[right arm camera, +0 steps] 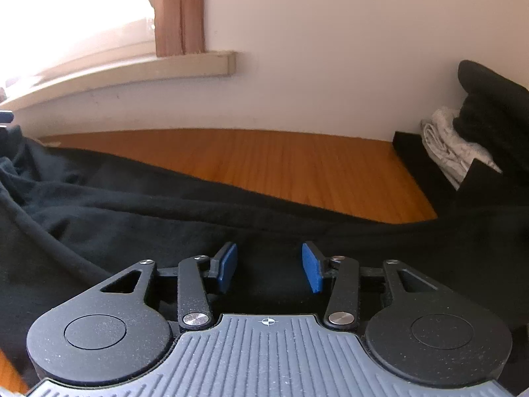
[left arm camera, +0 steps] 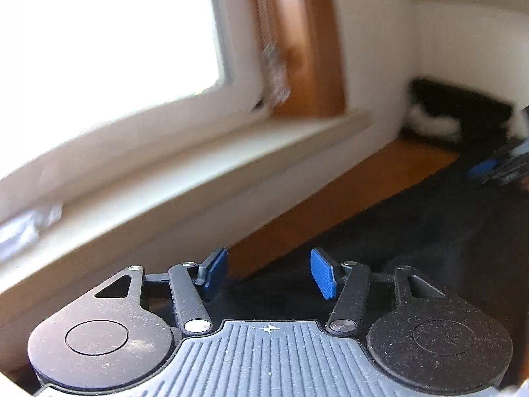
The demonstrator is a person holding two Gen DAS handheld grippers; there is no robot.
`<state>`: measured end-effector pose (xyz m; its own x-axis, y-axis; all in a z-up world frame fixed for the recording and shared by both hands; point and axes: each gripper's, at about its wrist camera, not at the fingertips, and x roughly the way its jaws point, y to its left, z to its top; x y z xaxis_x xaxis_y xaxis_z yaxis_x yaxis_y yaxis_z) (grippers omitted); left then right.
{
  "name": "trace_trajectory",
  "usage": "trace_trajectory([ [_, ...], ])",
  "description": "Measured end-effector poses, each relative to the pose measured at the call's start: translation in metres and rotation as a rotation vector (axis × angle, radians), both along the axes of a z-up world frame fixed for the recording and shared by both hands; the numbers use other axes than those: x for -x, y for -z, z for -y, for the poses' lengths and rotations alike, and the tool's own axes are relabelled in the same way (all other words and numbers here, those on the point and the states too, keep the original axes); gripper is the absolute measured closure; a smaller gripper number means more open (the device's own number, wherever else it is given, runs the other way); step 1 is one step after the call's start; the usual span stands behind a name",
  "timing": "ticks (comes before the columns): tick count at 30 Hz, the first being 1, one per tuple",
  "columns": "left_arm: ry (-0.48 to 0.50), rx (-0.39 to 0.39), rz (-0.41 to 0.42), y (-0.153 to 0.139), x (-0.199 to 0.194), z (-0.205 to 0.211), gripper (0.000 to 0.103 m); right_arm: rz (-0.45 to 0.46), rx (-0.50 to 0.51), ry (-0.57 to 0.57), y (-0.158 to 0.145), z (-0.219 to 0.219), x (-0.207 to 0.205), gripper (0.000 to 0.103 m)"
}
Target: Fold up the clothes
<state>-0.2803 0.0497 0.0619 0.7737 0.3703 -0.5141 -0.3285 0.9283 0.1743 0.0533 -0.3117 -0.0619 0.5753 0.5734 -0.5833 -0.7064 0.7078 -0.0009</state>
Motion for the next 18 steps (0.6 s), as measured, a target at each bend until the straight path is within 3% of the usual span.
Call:
trace_trajectory([
  [4,-0.034,0.075,-0.059,0.029,0.009,-0.019,0.047,0.007,-0.02,-0.003,0.005,-0.001,-0.004,0.057],
  [9,-0.059,0.184,-0.034,0.047,0.035,-0.03,0.048,0.01,-0.016,-0.044,0.005,-0.005,-0.004,0.056],
  [18,-0.109,0.16,-0.037,0.051,0.081,-0.004,0.048,-0.002,-0.024,-0.153,0.002,-0.021,0.005,0.05],
])
